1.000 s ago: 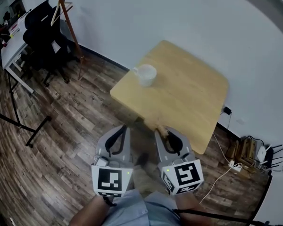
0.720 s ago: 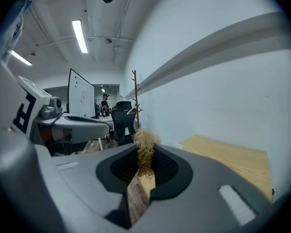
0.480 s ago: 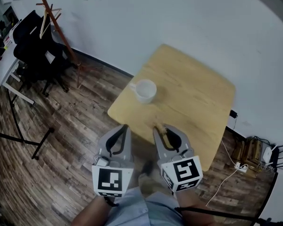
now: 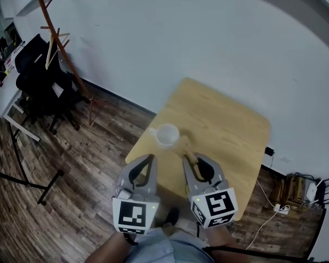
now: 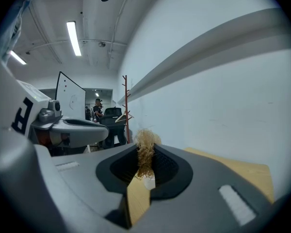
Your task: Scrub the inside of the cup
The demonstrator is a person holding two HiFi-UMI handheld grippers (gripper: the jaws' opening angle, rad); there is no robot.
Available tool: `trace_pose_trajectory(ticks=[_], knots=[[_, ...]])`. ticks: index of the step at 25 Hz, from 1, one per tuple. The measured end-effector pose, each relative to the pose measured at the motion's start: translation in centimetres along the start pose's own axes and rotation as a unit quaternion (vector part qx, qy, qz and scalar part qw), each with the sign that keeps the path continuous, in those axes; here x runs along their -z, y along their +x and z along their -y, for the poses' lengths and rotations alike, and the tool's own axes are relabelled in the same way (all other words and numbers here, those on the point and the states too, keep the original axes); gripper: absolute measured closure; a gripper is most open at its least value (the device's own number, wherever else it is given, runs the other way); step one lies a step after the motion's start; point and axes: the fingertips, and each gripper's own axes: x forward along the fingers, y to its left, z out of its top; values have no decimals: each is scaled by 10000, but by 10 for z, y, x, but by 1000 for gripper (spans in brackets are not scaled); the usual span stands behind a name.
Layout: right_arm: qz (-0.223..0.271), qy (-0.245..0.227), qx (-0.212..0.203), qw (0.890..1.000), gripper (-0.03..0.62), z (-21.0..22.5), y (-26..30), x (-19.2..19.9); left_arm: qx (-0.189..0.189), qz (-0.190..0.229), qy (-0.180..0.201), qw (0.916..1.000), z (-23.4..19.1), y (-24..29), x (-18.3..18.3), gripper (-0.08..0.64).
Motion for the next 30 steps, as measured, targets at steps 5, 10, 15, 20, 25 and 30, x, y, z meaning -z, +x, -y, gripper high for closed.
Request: trace_pose_trajectory(ticks=[5,10,15,20,25,30], knots=[[-11,-5,195,9998,529,1,20,-4,161,73,-68,9998,-19,12,2,539],[-55,50,586,9983,529,8,43,-1,523,150,-126,9984,-43,41,6,539],[-97,179,1227,9922,529,18,66,-1,1221,298,31,9921,-65,79,7,538],[-5,90,1833,9830,529,24,81,-21,1773,512,120,9827,-84,109,-4,538],[6,15,2308,9730,529,24,88,-35,2193,755,281,9723,-96,127,-15,538],[-118,87,2449,9694,529,20,94,-36,2499,772,144,9651,-107,142,-11,538]])
